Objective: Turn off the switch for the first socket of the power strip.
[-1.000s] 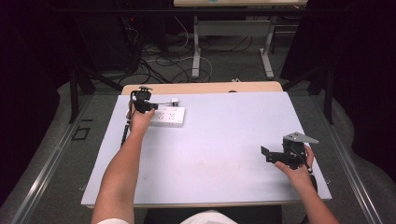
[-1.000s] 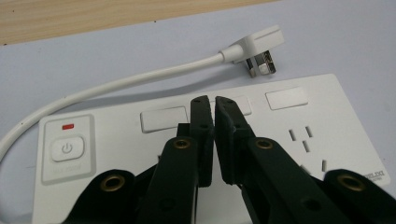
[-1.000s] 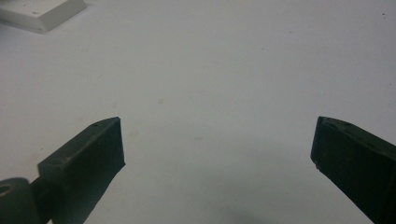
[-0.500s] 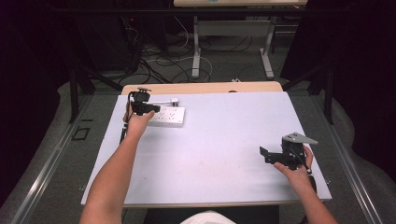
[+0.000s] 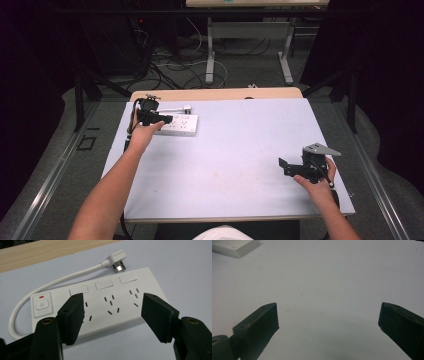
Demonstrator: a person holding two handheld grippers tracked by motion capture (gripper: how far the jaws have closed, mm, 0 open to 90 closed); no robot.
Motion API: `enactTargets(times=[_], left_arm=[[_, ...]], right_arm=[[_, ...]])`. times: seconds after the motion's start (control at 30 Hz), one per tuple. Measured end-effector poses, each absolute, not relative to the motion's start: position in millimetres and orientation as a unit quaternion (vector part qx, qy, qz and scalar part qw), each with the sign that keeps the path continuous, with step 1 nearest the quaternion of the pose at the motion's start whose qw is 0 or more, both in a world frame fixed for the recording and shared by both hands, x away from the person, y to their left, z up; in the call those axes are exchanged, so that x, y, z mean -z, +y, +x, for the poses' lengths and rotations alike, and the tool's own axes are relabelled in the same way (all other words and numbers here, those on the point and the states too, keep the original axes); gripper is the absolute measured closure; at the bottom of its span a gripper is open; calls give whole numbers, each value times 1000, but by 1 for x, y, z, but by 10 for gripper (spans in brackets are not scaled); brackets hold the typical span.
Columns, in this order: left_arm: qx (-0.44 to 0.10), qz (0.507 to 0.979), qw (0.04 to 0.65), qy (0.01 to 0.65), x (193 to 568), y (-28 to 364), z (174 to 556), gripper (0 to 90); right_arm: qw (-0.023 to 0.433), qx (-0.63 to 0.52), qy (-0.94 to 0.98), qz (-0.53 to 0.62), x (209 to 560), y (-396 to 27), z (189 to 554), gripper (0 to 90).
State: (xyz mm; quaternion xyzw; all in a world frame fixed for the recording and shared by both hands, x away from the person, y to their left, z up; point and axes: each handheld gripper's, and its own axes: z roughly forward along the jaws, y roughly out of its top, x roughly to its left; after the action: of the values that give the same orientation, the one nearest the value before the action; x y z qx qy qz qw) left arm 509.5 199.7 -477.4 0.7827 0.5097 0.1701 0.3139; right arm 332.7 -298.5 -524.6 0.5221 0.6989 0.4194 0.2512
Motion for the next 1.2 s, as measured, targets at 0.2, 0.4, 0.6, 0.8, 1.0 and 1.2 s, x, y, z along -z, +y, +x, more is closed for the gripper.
enactTargets(times=[0.2,0.4,0.6,0.8,1.0,1.2], left_arm=[[-140,777,339,512,471,197,501,302],[-147,766,354,516,462,192,491,157],[-129,769,367,508,459,188,481,16],[-109,758,391,510,454,186,469,5],[-98,760,409,496,450,183,453,5],[-98,763,426,476,445,175,433,5]], right_arm=[[252,-417,698,525,525,-299,331,23],[254,-416,698,526,524,-300,329,24],[255,-417,700,521,525,-299,328,24],[256,-415,700,522,524,-299,328,24],[258,-417,701,518,524,-300,327,24],[256,-418,700,520,523,-300,327,24]])
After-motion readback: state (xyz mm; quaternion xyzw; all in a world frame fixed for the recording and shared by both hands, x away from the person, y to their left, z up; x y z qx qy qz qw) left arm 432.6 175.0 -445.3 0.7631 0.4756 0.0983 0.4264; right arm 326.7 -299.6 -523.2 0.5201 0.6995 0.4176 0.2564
